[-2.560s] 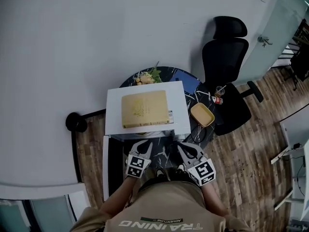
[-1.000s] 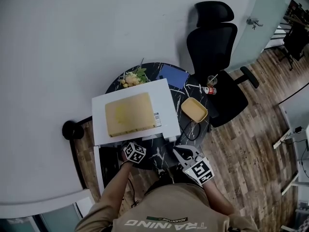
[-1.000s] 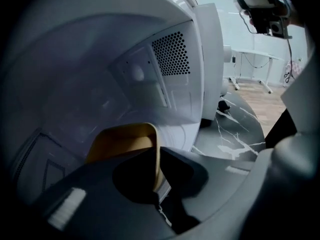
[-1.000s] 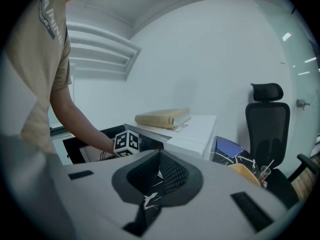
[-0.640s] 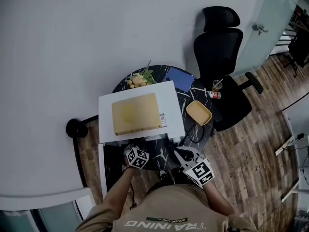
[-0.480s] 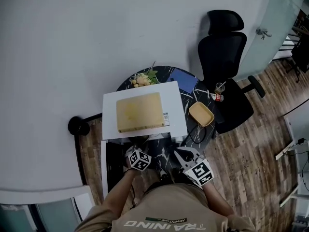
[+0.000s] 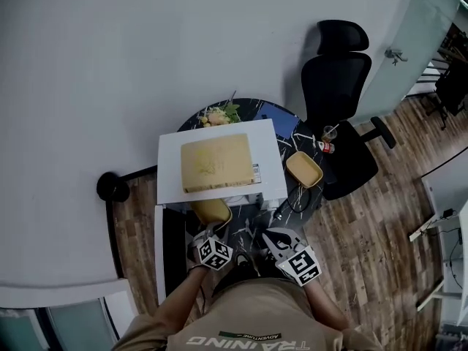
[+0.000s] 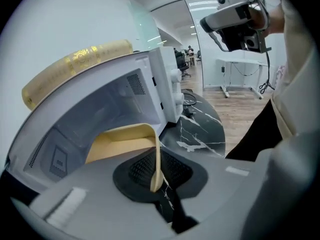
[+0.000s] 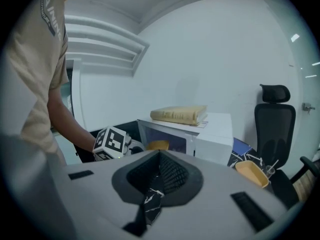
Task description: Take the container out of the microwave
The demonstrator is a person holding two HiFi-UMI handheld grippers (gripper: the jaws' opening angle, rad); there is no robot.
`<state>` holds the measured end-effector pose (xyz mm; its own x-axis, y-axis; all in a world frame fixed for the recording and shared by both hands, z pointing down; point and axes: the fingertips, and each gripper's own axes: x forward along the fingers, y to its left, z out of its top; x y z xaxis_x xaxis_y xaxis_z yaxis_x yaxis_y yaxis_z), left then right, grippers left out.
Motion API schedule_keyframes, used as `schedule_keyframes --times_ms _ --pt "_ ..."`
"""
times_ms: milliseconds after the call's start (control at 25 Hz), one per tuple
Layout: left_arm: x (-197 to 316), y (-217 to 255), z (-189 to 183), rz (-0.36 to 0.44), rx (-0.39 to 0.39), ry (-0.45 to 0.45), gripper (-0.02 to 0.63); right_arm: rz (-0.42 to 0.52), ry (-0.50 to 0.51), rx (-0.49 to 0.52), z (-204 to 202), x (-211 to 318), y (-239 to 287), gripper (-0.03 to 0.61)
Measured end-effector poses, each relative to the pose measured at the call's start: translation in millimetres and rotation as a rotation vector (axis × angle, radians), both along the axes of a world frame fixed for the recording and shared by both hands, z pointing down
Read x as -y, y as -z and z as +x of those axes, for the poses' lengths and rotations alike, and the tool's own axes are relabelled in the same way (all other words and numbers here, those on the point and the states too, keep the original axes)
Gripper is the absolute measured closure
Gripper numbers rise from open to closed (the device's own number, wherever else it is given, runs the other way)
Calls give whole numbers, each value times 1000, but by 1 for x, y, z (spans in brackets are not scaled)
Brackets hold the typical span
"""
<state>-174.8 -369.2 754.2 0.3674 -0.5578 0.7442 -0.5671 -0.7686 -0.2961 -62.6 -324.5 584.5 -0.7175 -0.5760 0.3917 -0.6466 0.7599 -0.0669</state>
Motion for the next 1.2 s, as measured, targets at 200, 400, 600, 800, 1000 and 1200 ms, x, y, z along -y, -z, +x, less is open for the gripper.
schedule_keyframes --times_ms 200,400,600,800,1000,1200 --pt "-9 -1 3 35 8 -63 584 -21 -20 1 -10 -17 -9 571" --pt "-31 2 11 38 5 -44 584 -21 23 -6 -9 -30 -14 571" --pt "-53 11 19 37 18 8 584 44 65 9 6 -33 1 571" --pt "-80 29 38 57 23 88 584 39 101 44 32 -58 9 571" --pt "-118 37 68 50 7 154 584 19 169 44 58 -92 2 571" --pt "-159 45 95 51 17 181 584 20 208 97 76 -123 -8 571"
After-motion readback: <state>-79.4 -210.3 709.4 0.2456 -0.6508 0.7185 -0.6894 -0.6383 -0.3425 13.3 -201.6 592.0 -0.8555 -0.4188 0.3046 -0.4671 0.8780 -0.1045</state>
